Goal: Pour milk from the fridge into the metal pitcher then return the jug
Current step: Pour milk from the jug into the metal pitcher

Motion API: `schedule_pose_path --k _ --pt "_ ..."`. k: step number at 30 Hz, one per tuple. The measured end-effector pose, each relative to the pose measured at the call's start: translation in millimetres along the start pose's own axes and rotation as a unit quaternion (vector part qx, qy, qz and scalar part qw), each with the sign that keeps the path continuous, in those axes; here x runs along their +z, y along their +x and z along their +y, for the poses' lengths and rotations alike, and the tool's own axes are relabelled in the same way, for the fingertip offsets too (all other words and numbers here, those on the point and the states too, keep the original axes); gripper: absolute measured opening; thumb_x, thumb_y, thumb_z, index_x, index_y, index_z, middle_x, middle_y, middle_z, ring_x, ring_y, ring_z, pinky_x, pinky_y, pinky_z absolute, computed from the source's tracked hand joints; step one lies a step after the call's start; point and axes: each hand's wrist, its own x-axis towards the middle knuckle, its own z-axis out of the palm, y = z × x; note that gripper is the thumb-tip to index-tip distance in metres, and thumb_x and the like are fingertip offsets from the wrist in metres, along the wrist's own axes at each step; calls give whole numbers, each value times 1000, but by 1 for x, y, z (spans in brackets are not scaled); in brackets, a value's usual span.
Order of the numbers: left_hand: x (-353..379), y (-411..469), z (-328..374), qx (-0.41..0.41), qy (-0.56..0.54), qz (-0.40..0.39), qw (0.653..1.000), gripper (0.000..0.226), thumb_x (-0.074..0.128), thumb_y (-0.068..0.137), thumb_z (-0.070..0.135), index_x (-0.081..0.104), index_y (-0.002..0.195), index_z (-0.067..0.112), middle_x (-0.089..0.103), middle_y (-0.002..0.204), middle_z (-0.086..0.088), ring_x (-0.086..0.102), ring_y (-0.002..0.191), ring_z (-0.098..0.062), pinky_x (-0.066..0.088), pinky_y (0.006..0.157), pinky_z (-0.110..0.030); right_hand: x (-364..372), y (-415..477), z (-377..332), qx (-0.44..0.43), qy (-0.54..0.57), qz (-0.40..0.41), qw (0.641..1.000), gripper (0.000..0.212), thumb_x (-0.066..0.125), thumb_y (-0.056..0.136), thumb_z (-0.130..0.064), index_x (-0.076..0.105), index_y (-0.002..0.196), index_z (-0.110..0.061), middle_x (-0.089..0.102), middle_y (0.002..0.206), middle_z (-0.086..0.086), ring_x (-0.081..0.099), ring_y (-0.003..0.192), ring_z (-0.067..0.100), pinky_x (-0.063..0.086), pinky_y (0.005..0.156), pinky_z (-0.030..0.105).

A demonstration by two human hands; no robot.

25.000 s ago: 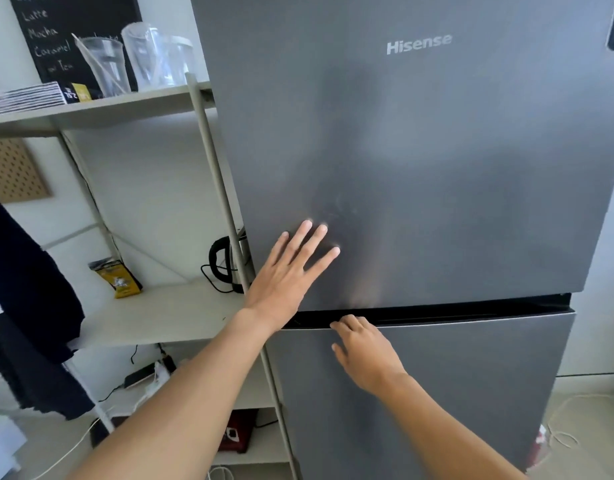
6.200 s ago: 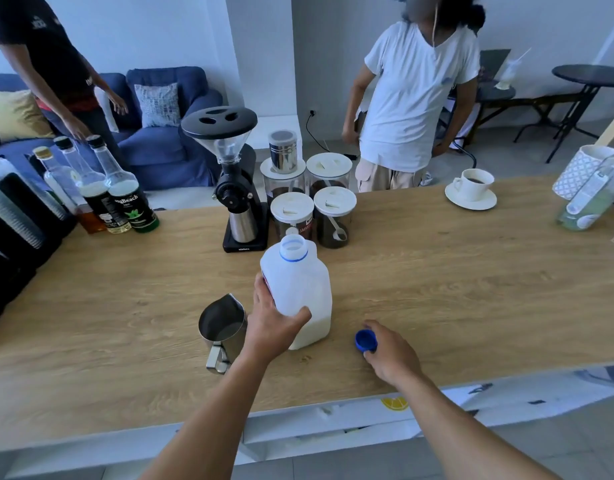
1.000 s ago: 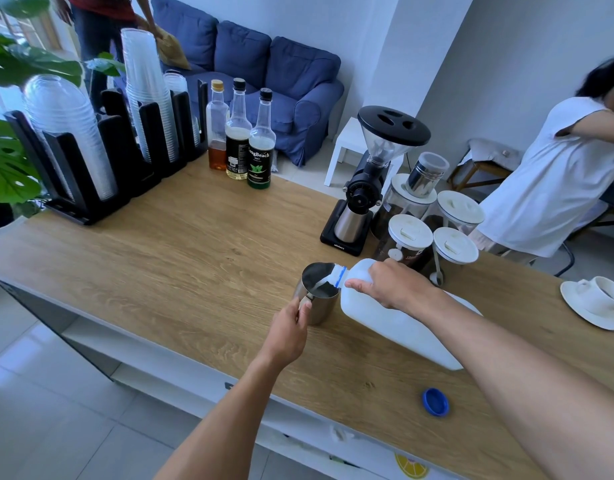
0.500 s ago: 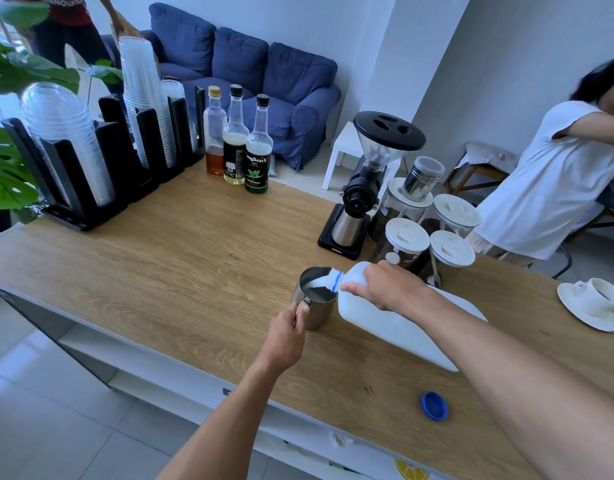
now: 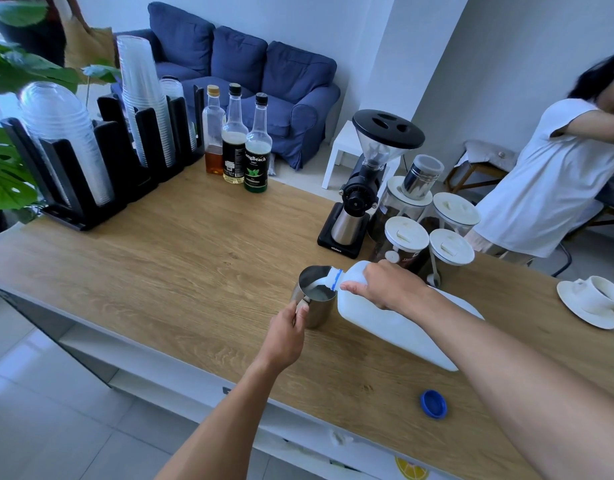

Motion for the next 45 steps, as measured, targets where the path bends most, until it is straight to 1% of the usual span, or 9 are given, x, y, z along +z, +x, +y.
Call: schedule_pose_path --k 3,6,10,14,23,28,31,39,45 --pt "0 -1 1 0 -3 -6 1000 29 38 107 29 62 108 12 67 85 -14 60 79 -28 48 81 -47 1 -1 0 1 0 2 1000 62 38 90 -68 37 59 -14 41 61 1 35 47 14 23 43 30" --pt "0 -2 2 6 -7 -9 1000 23 38 107 30 59 104 20 70 97 -19 63 92 -34 48 82 -46 0 -1 -1 4 0 1 1000 62 38 90 -68 37 58 -14 41 62 0 35 47 14 22 43 30" --pt "1 -1 -1 5 -8 -12 1000 32 38 107 30 63 112 10 70 94 -15 64 88 -30 49 81 -44 -1 -1 -1 8 -2 -3 1000 61 38 90 -68 37 60 -15 42 64 0 37 48 14 24 43 30" --pt "1 1 -2 7 -2 -8 1000 30 38 107 29 62 120 19 68 83 -4 60 75 -15 46 71 -28 -1 -2 -1 7 3 -5 1000 59 37 89 -69 38 61 -17 43 67 0 39 52 14 25 45 30" --pt "1 1 -2 11 -12 -9 1000 32 38 107 31 62 123 17 71 93 -11 64 86 -26 50 80 -41 0 -2 0 4 7 -2 1000 60 38 90 -68 39 61 -16 43 63 0 38 49 14 24 44 29" --pt "3 1 -4 0 3 -3 1000 27 38 107 30 62 111 18 56 71 8 49 64 -6 40 65 -29 -1 -2 -2 8 5 -9 1000 60 37 90 -67 35 59 -17 41 67 0 36 50 14 22 44 29" --pt "2 2 -3 4 -2 -7 1000 27 38 107 30 62 115 21 61 78 6 53 70 -7 42 68 -28 -1 -2 -2 11 7 -12 1000 58 37 91 -67 33 59 -20 38 67 -1 34 51 12 21 44 29" --pt "2 1 -3 10 6 -4 1000 24 37 107 30 60 102 22 50 67 14 47 59 1 37 60 -22 -2 -2 -4 18 7 -17 1000 58 37 90 -68 33 58 -19 37 63 -1 33 48 12 21 43 28" --pt "1 2 -4 9 3 -10 1000 29 38 108 32 62 110 16 52 69 8 45 60 -5 39 62 -28 -4 -4 -5 19 15 -21 999 57 37 91 -67 35 60 -19 40 64 -1 36 50 13 24 44 28"
